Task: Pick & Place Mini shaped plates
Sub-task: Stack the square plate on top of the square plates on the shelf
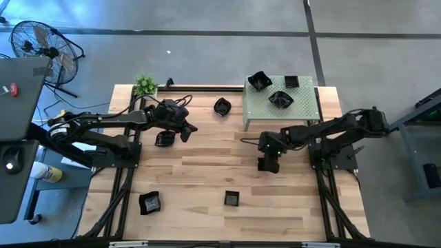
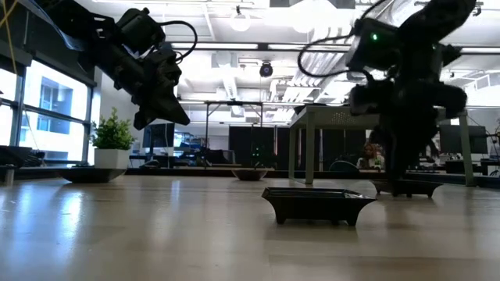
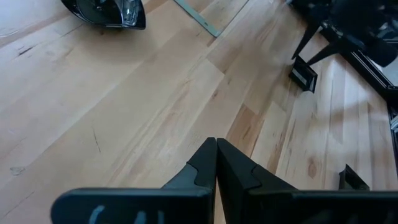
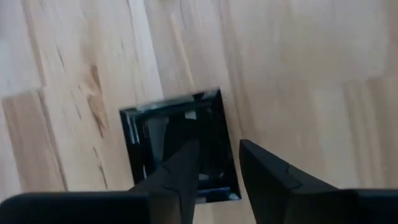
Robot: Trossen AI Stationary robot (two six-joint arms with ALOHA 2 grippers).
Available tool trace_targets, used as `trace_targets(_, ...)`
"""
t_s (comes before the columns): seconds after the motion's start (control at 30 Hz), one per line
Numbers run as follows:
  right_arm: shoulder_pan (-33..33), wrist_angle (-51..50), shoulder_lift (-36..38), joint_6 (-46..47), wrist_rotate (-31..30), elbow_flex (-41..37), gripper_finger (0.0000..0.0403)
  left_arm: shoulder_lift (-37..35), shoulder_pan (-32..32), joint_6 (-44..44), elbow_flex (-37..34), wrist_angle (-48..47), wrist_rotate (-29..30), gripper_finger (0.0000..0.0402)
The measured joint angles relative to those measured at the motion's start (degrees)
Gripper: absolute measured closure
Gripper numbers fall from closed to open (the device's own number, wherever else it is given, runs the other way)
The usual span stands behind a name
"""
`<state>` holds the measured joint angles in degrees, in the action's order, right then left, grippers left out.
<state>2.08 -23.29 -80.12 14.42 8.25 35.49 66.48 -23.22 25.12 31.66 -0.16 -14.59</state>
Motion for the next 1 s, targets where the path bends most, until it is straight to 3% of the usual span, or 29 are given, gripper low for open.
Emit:
trace_targets(0.47,1.34,3.24,-0.92,0.66,5.44,-1.91,0.0395,0.00,0.00,0.22,0.00,0.00,0.00,0.0399)
trace_targets(0.77,1.32,3.01,0.22,8.27,8.01,-1.31,0.0400,0.00,0.00,0.22,0.00,0.00,0.00,0.0399)
trace_targets(1.0,1.26,3.47,8.54,15.47,10.41,6.03,0.0400,0.00,0.00,0.24,0.00,0.00,0.02,0.0399)
